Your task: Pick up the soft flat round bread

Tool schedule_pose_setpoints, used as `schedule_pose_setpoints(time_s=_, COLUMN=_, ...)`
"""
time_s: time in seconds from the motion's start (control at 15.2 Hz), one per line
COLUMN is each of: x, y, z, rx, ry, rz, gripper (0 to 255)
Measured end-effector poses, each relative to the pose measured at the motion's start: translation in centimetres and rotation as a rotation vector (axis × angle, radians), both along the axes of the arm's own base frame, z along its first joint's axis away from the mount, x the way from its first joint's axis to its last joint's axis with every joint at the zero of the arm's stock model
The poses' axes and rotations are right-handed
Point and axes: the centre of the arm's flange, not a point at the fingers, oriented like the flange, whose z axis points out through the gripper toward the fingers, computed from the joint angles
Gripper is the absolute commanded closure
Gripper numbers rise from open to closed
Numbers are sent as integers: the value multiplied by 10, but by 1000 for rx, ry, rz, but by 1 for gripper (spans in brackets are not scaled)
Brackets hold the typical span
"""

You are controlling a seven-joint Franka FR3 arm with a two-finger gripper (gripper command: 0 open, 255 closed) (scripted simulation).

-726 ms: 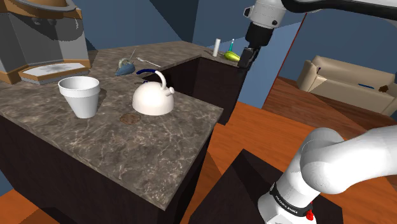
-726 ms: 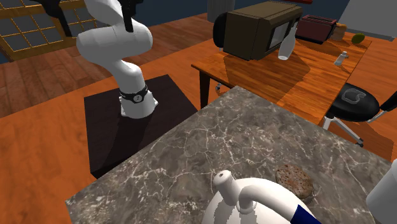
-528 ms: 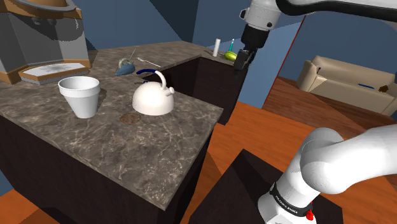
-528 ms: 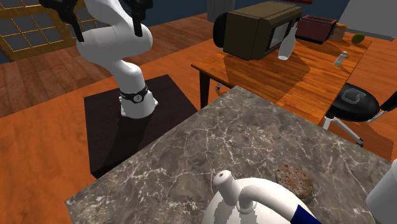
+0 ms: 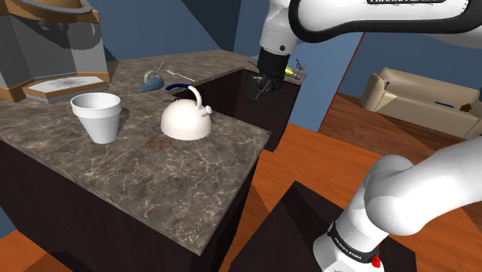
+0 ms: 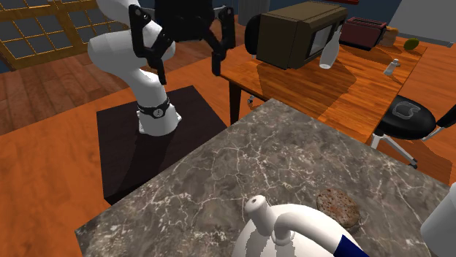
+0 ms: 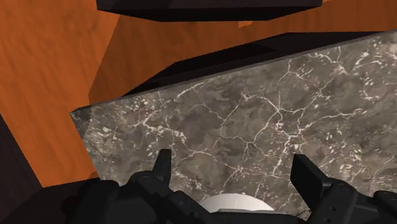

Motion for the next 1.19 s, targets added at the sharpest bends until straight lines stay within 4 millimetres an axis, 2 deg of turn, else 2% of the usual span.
schedule_pose_setpoints(time_s=0.66, x=80, y=82, z=-59, rx=41, ry=10, rz=-205, gripper=0)
schedule_pose_setpoints(time_s=0.99, x=126, y=115, z=-95, rx=62, ry=15, rz=-307, gripper=0)
schedule_pose_setpoints(time_s=1.19, x=155, y=131, z=-110, rx=75, ry=19, rz=-368, gripper=0)
